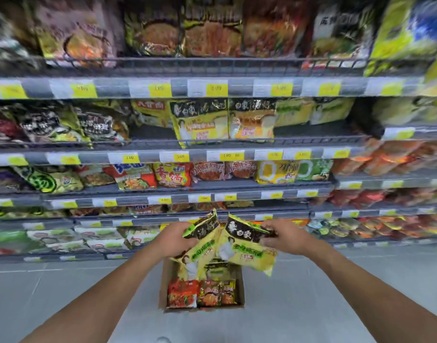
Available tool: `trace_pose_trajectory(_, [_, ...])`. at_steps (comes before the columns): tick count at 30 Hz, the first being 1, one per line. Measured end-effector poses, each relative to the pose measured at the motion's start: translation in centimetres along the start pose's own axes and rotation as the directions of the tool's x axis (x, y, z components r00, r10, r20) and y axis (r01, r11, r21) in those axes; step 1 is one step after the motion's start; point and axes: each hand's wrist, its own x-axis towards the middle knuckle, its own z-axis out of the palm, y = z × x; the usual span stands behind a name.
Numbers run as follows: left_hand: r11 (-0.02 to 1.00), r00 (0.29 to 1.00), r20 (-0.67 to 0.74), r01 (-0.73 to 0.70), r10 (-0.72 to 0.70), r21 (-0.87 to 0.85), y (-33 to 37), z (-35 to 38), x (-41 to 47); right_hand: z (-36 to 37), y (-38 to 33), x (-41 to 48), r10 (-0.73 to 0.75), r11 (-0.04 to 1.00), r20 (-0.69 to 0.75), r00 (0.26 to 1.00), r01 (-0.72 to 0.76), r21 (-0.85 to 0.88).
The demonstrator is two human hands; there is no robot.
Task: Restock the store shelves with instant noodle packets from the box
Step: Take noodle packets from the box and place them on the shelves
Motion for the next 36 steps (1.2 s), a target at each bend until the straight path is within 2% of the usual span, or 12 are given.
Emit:
trace_pose_trajectory(5, [0.999, 0.999, 0.016, -0.047, 0.047, 0.017, 3.5, -0.8, -1.1, -4.3, -0.1, -4.4, -0.059, 0.998, 0.003, 0.998, 0.058, 0.033])
trace_pose_trajectory(8, [0.991, 0.992, 0.066, -0.109, 0.103, 0.082, 6.3, -1.4, -0.7, -6.3, -0.3, -5.7, -0.123, 0.992, -0.01, 0.992, 0.123, 0.036])
trace_pose_trajectory(12, [0.985, 0.979, 0.13, -0.165, 0.157, 0.058, 9.9, -1.5, -0.6, -7.5, -0.1, -6.2, -0.129, 0.988, -0.032, 0.991, 0.132, 0.082])
trace_pose_trajectory(16, [0.984, 0.962, 0.222, -0.173, 0.161, 0.036, 11.6, -1.8, 0.0, -8.2, 0.3, -6.2, -0.092, 0.951, -0.085, 0.992, 0.113, 0.287])
trace_pose_trajectory(21, [0.982, 0.937, 0.299, -0.16, 0.182, -0.096, 12.2, -2.4, 1.1, -7.9, 1.4, -4.8, 0.1, 0.812, -0.164, 0.981, 0.014, 0.583])
trace_pose_trajectory(25, [0.951, 0.919, 0.337, -0.104, 0.204, -0.292, 12.2, -3.0, 2.6, -7.6, 1.2, -4.2, 0.284, 0.594, -0.09, 0.955, -0.101, 0.798])
trace_pose_trajectory(27, [0.93, 0.899, 0.376, -0.082, 0.224, -0.359, 12.4, -3.6, 3.3, -7.5, 1.1, -3.9, 0.287, 0.455, 0.005, 0.958, -0.14, 0.879])
trace_pose_trajectory(29, [0.918, 0.89, 0.401, -0.045, 0.216, -0.394, 12.4, -4.3, 4.1, -7.7, 0.8, -4.2, 0.278, 0.376, 0.077, 0.957, -0.182, 0.909])
trace_pose_trajectory(34, [0.898, 0.871, 0.458, 0.044, 0.18, -0.438, 12.2, -5.5, 5.2, -8.1, 0.5, -4.2, 0.235, 0.183, 0.123, 0.964, -0.168, 0.969])
trace_pose_trajectory(36, [0.88, 0.876, 0.453, 0.075, 0.167, -0.469, 12.2, -5.8, 5.4, -8.4, 1.0, -3.9, 0.183, 0.151, 0.116, 0.976, -0.145, 0.978])
